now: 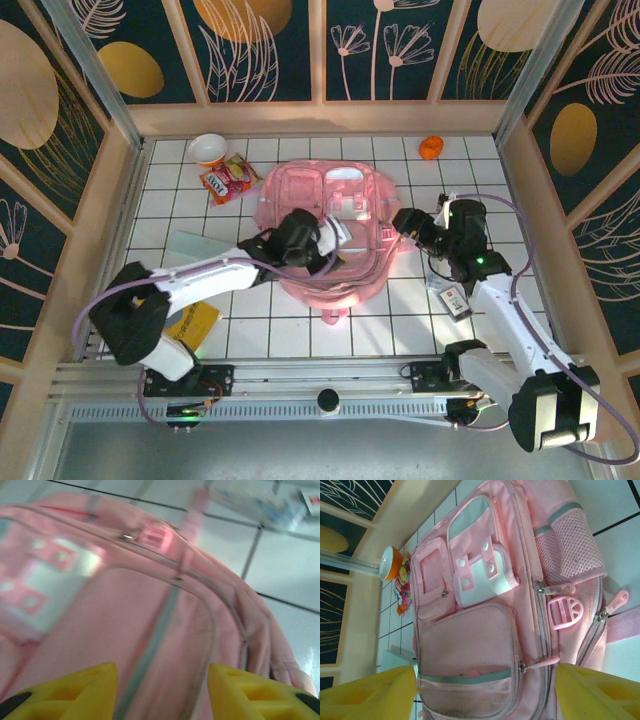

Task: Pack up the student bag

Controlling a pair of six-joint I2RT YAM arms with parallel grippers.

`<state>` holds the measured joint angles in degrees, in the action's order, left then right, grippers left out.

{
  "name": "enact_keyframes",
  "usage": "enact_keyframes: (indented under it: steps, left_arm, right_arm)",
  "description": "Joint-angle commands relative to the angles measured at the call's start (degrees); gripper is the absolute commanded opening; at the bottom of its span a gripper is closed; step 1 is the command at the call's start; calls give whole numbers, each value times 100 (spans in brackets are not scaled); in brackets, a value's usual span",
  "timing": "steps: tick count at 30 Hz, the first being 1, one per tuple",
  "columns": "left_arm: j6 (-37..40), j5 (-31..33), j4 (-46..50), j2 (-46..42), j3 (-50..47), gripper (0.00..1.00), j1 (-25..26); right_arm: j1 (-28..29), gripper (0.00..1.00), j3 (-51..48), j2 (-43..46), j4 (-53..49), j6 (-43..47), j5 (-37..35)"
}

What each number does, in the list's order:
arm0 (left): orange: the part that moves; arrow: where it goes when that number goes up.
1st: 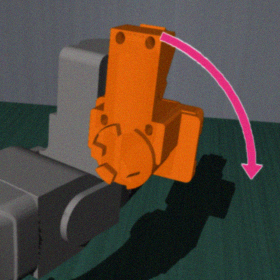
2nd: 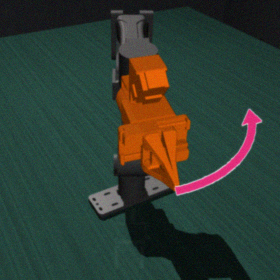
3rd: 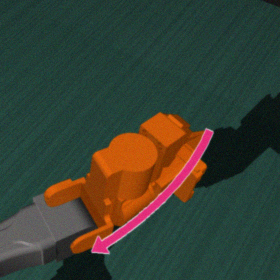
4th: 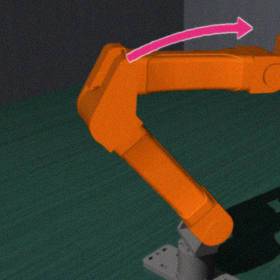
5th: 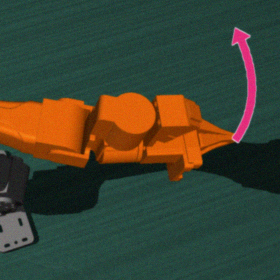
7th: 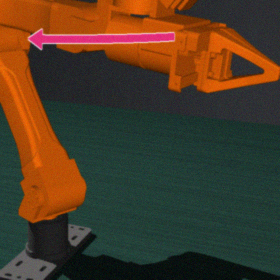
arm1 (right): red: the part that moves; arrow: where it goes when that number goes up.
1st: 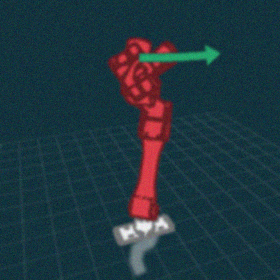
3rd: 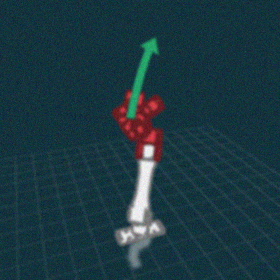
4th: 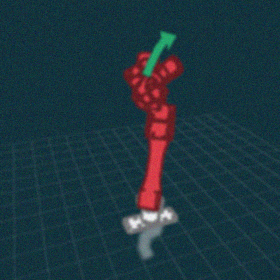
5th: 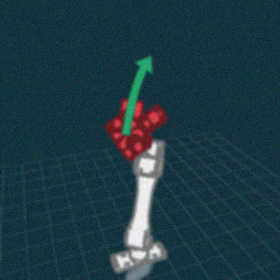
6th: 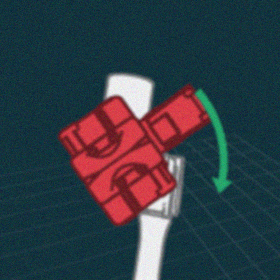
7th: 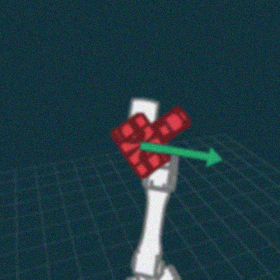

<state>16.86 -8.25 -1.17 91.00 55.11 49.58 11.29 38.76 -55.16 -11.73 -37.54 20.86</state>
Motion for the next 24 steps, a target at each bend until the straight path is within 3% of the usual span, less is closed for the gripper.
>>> enact_keyframes:
  steps: [1, 7, 16, 24]
  left_arm:
    - [1209, -401, 131, 455, 554, 50, 110]
    - [1601, -615, 29, 1149, 826, 59, 313]
    - [1452, 502, -597, 1314, 442, 67, 318]
    - [1217, 856, -956, 1450, 151, 63, 318]
  right_arm:
    - [-27, 74, -169, 245, 187, 64, 98]
    - [-28, 74, -290, 329, 220, 44, 85]
    - [-24, 74, -317, 280, 250, 150, 94]
    - [-24, 74, -369, 274, 320, 225, 136]
